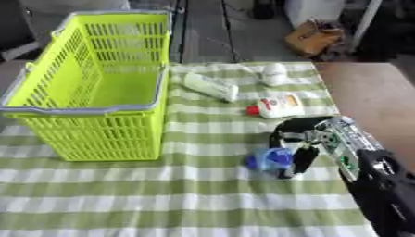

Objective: Pick up objects on the table and place them in the box.

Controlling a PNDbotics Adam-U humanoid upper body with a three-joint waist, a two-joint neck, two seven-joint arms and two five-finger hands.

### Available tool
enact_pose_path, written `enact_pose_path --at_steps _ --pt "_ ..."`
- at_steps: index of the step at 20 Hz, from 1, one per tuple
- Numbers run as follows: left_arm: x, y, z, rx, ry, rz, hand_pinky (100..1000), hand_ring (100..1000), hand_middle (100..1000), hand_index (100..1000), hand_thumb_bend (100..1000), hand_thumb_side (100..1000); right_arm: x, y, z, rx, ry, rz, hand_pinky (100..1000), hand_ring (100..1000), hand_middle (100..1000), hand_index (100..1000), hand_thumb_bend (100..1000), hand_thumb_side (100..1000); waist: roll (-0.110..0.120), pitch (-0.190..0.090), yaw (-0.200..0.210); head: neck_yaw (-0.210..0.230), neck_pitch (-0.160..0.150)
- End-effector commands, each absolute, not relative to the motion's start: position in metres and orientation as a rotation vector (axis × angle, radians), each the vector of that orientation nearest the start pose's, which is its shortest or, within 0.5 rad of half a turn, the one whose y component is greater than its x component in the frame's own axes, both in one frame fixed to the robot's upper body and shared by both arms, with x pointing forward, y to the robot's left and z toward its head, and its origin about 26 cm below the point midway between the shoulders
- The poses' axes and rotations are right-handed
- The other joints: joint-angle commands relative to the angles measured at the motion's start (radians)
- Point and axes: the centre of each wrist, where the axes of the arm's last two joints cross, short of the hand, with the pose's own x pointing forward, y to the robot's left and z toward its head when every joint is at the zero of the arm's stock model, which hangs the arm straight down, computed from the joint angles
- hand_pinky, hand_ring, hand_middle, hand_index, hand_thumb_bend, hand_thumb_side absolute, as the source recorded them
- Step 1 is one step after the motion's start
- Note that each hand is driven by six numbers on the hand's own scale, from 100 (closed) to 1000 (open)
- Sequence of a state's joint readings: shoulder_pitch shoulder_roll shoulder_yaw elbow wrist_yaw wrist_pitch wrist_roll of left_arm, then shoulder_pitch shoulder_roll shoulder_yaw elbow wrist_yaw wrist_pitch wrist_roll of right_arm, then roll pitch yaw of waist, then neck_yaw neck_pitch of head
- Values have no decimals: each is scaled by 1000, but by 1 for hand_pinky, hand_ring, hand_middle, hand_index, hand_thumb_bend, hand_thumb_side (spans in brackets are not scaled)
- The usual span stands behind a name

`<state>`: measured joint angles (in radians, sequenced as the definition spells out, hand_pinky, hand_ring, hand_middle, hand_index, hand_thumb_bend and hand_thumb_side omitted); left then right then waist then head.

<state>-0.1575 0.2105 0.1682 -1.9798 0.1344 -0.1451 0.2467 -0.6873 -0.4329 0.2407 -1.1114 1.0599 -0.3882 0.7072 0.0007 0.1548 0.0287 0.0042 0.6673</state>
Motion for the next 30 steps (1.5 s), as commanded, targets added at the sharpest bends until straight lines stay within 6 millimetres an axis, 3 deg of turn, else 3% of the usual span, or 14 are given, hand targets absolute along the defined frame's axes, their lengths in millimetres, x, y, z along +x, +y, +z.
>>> enact_pose_path --at_steps 1,3,4,5,6,9,10,14,20,30 --pt "282 300 165 247 -2325 215 690 759 787 782 299 899 436 -274 119 -700 -981 2048 834 846 661 740 556 326 3 -10 1 -2 4" --pt "282 300 165 247 -2325 215 690 759 787 782 299 899 436 -274 119 -728 -997 2050 823 833 628 715 552 324 2 -10 1 -2 4" --pt "282 300 165 247 -2325 215 690 760 787 782 299 900 436 -274 119 -744 -1009 2049 787 791 542 646 534 314 2 -10 1 -2 4" --pt "283 300 165 247 -2325 215 690 760 787 782 299 900 436 -274 119 -764 -1025 2047 787 791 542 646 534 314 2 -10 1 -1 4" --pt "283 300 165 247 -2325 215 690 760 787 782 299 900 436 -274 119 -782 -1040 2044 746 749 471 554 494 292 1 -10 1 -1 4" --pt "283 300 165 247 -2325 215 690 760 787 782 299 901 436 -274 118 -834 -1079 2034 735 738 455 534 482 288 1 -10 2 -2 4" --pt "283 300 165 246 -2325 215 690 760 787 782 299 901 436 -274 118 -850 -1093 2029 681 674 373 444 436 279 1 -11 2 -1 3" --pt "283 300 165 247 -2326 215 690 760 788 782 299 901 435 -277 118 -907 -1150 2001 661 649 355 426 428 283 1 -11 2 -1 2" --pt "283 300 165 246 -2325 214 690 760 788 782 299 902 435 -277 134 -923 -1276 1912 614 617 336 413 441 294 0 -12 0 1 1" --pt "282 301 165 251 -2321 211 689 761 788 782 300 904 427 -273 202 -959 -1536 1751 582 595 326 407 449 327 -6 -17 -2 5 3"
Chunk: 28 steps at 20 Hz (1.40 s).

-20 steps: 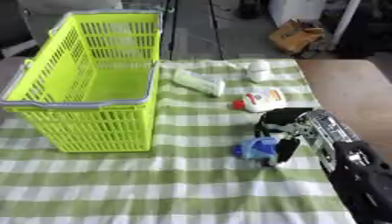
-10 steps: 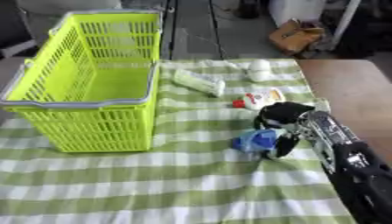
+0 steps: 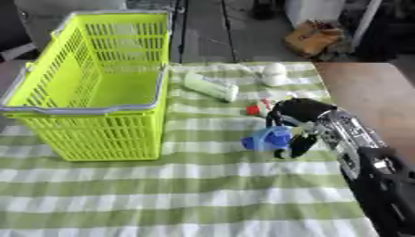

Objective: Pick up objects on the table and place them in the box.

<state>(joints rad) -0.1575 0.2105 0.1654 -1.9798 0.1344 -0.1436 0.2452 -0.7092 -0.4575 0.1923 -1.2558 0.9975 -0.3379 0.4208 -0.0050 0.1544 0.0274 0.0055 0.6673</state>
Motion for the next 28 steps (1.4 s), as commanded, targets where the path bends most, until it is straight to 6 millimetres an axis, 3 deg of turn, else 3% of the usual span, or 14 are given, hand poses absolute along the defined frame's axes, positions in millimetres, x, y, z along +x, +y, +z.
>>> enact_pose_path --at_steps 1,8,17,22,23,28 --pt "282 301 165 251 -2321 211 690 761 788 782 300 904 427 -272 208 -969 -1558 1735 581 594 326 407 448 330 -1 -17 -1 4 3" --pt "282 300 164 248 -2316 205 689 762 789 782 300 904 431 -261 231 -1021 -1638 1658 567 586 319 401 449 334 -2 -24 0 0 5" --pt "281 300 162 245 -2302 194 690 763 789 781 300 908 446 -232 254 -1091 -1738 1560 553 579 314 397 451 343 -8 -33 13 -15 11" --pt "281 299 161 239 -2297 183 690 763 790 781 301 909 451 -205 270 -1115 -1820 1565 555 581 317 392 448 352 -17 -38 26 -23 11" --pt "281 299 161 238 -2296 181 690 764 790 781 293 914 450 -199 273 -1121 -1844 1568 560 584 320 358 446 357 -19 -39 29 -24 12" --pt "281 298 162 223 -2294 166 690 764 790 781 303 910 444 -154 292 -1126 -1986 1635 579 597 285 353 436 365 -30 -46 49 -38 13"
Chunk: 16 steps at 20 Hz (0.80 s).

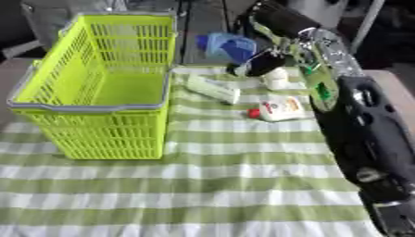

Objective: Pick up objects on the table and place them in the box.

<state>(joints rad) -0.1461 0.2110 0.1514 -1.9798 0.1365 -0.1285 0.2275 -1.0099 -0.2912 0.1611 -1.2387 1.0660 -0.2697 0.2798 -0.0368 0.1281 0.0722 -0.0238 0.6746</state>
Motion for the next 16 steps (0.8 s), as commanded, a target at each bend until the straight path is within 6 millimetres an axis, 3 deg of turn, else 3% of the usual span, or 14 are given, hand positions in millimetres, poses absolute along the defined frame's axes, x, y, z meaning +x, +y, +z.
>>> enact_pose_path --at_steps 1,10,11,12,14,15,16 --pt "281 297 162 221 -2294 163 690 763 790 781 303 909 443 -146 295 1369 2443 -2019 587 602 253 362 431 368 0 -22 9 -12 6" --pt "282 296 164 201 -2294 143 690 762 790 782 307 908 431 -87 304 1195 2320 -1948 643 640 297 416 420 397 -19 -41 60 -33 3" --pt "282 296 164 200 -2295 143 690 762 790 782 307 908 430 -84 303 1188 2304 -1937 672 667 335 454 418 415 -20 -42 63 -34 2" --pt "282 296 164 198 -2295 142 690 762 790 782 307 908 429 -78 298 1165 2250 -1975 734 729 424 543 424 442 -21 -43 68 -35 1" --pt "282 296 164 198 -2296 141 690 763 790 782 307 907 431 -73 287 1114 2114 -2118 994 947 949 951 491 503 -23 -43 72 -35 -1" --pt "282 296 164 200 -2296 142 690 763 790 782 307 907 433 -71 283 1084 2036 -2214 1000 1000 1000 1000 653 469 -23 -43 72 -34 -2" --pt "282 296 164 202 -2296 142 690 763 790 782 308 908 436 -72 277 1056 1960 -2324 1000 1000 1000 1000 496 515 -25 -43 72 -34 -2"
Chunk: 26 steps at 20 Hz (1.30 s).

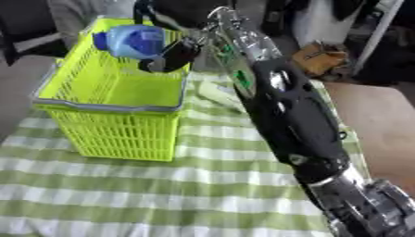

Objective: Pick up objects on the table and place them in the box.

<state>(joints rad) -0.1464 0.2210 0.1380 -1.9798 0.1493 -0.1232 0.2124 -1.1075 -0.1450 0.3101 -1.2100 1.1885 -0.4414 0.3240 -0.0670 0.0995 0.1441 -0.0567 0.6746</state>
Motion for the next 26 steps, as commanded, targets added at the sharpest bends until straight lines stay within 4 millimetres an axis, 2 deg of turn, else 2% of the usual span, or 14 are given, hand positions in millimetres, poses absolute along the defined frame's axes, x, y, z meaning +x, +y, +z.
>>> enact_pose_path --at_steps 1,5,11,13,16,19,26 --pt "282 297 164 202 -2296 142 690 763 790 782 308 909 437 -72 275 1033 1911 -2402 1000 1000 1000 1000 495 515 4 -15 -1 -1 -3" --pt "283 296 164 199 -2296 143 690 763 790 782 308 909 441 -78 274 1011 1845 -2574 1000 1000 1000 1000 501 510 2 -14 -5 2 -6" --pt "282 297 164 202 -2295 145 690 763 791 782 308 910 441 -83 276 1040 1884 -2595 1000 1000 1000 1000 524 514 4 -14 -8 3 -7" --pt "282 297 164 201 -2294 144 690 763 791 782 307 910 438 -85 285 1110 1973 -2483 1000 1000 1000 1000 538 543 5 -15 -9 2 -7" --pt "282 297 163 201 -2291 144 690 763 791 783 307 910 431 -89 303 1349 2259 -2083 1000 992 1000 1000 613 566 6 -16 -8 2 -6" --pt "282 297 163 201 -2291 141 690 763 791 783 307 910 431 -88 306 1532 2375 -1808 1000 996 1000 1000 615 580 6 -18 -6 -1 -5" --pt "282 298 163 205 -2290 145 690 763 791 782 305 912 432 -91 301 1605 2398 -1690 999 976 1000 1000 579 588 7 -15 -14 9 -7"
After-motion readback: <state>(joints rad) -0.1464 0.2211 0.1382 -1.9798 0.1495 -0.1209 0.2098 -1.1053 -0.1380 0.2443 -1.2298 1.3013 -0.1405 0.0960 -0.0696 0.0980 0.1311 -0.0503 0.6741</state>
